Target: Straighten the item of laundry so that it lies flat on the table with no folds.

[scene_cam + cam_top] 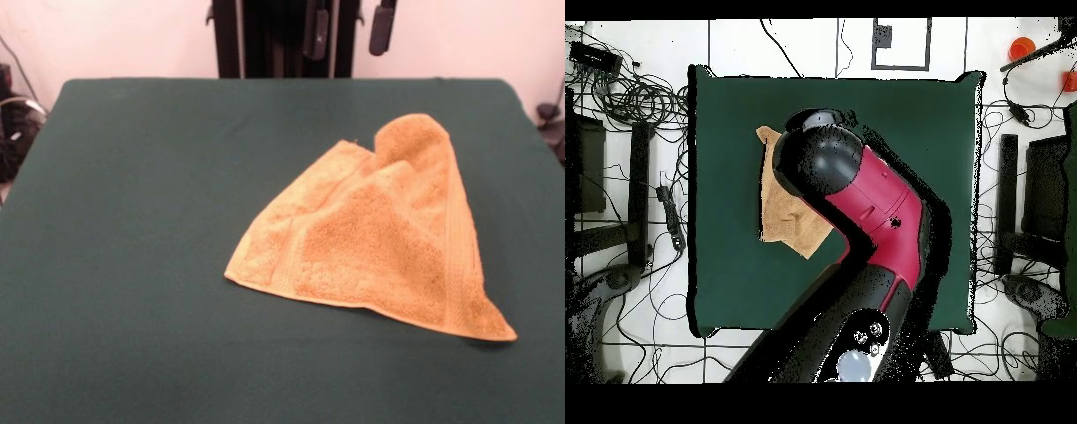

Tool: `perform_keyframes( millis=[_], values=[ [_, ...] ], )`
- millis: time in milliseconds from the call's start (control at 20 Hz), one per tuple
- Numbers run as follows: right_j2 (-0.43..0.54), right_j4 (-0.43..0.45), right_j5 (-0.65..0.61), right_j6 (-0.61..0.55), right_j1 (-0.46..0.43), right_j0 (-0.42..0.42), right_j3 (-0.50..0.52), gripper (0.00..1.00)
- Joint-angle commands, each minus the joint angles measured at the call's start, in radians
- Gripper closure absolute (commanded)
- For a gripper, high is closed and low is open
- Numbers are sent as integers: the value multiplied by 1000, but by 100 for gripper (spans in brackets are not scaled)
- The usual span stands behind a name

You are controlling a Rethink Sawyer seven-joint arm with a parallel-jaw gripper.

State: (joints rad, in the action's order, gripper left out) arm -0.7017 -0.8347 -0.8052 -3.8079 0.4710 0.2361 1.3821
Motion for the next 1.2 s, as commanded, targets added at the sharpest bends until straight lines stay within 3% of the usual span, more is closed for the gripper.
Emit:
perform_keyframes(
  millis=[50, 350, 550, 1000, 1200],
  values=[
    [134, -26, 32, -194, -72, 30, 110, 0],
    [145, -19, 41, -154, -66, 19, 107, 0],
    [175, -7, 40, -61, -44, -9, 117, 0],
    [246, 199, -36, 346, 16, -142, 70, 0],
    [309, 304, -44, 441, 46, -202, 45, 0]
  ],
)
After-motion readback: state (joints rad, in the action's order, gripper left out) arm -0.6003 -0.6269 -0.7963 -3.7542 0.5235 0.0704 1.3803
